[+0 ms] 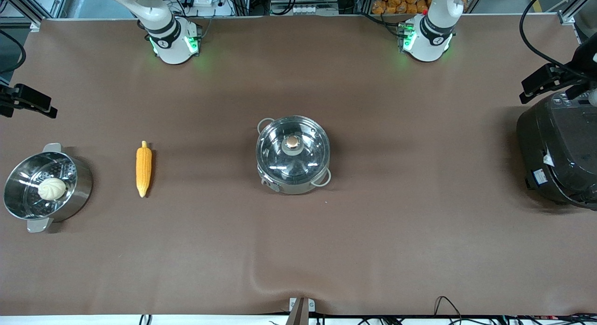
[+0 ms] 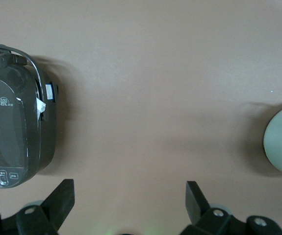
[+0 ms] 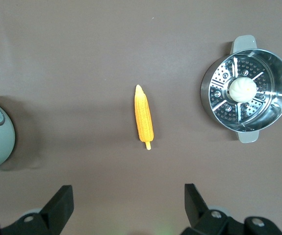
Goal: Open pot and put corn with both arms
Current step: 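Reach the right gripper to the corn while the left gripper reaches the lid knob, then grasp the corn with the right gripper while the left gripper grips the knob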
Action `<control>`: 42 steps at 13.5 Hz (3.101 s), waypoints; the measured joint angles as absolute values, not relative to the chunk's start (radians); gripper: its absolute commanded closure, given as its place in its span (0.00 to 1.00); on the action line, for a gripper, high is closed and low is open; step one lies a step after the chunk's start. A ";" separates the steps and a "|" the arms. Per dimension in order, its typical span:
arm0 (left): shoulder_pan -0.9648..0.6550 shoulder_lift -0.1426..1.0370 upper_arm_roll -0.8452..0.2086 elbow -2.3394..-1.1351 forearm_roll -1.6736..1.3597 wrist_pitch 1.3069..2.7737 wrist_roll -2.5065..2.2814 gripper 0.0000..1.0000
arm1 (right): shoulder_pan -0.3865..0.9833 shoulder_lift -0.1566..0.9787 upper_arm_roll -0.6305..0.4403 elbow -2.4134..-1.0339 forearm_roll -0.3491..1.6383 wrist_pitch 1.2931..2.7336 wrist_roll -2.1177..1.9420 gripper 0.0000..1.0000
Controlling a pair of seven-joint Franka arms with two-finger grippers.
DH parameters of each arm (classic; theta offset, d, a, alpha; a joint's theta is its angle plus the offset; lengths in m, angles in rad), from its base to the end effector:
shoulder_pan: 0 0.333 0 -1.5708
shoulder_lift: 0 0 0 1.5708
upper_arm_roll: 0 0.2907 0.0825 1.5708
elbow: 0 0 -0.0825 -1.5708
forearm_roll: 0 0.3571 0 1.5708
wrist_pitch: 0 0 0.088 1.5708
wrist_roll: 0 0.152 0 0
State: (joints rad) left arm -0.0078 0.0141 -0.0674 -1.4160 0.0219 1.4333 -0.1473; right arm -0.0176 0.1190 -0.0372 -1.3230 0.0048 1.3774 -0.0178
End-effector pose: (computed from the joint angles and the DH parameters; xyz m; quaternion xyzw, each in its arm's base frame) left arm 0.5159 -0.0350 0.6026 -0.9992 -0.0376 -0.0028 0.0101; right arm 0.5373 -0.0274 0.5822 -0.9993 0.0180 0.0322 0.0013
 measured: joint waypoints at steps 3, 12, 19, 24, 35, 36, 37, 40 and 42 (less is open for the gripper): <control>-0.008 0.014 -0.068 -1.417 0.022 1.433 -0.147 0.00 | -0.018 0.119 -0.037 -1.323 0.005 1.378 -0.018 0.00; -0.078 0.092 -0.157 -1.424 0.020 1.437 -0.245 0.00 | -0.005 0.129 -0.036 -1.336 0.005 1.404 -0.018 0.00; -0.468 0.349 -0.202 -1.381 0.022 1.682 -0.957 0.00 | 0.003 0.173 -0.039 -1.669 0.005 1.789 -0.045 0.00; -0.614 0.537 -0.152 -1.264 0.022 1.778 -1.212 0.00 | -0.011 0.202 -0.048 -1.895 0.005 2.104 -0.113 0.00; -0.765 0.653 -0.070 -1.243 0.022 1.890 -1.286 0.00 | -0.012 0.407 -0.048 -2.041 0.005 2.333 -0.181 0.00; -0.768 0.658 -0.069 -1.242 0.022 1.897 -1.286 0.00 | -0.013 0.428 -0.049 -2.041 0.005 2.342 -0.184 0.00; -0.769 0.660 -0.069 -1.241 0.022 1.901 -1.286 0.00 | -0.015 0.448 -0.050 -2.041 0.005 2.346 -0.185 0.00; -0.776 0.662 -0.068 -1.241 0.022 1.902 -1.286 0.01 | -0.023 0.476 -0.053 -2.041 0.005 2.348 -0.188 0.25; -0.782 0.666 -0.066 -1.241 0.022 1.902 -1.286 0.03 | -0.031 0.482 -0.053 -2.041 0.005 2.347 -0.193 0.54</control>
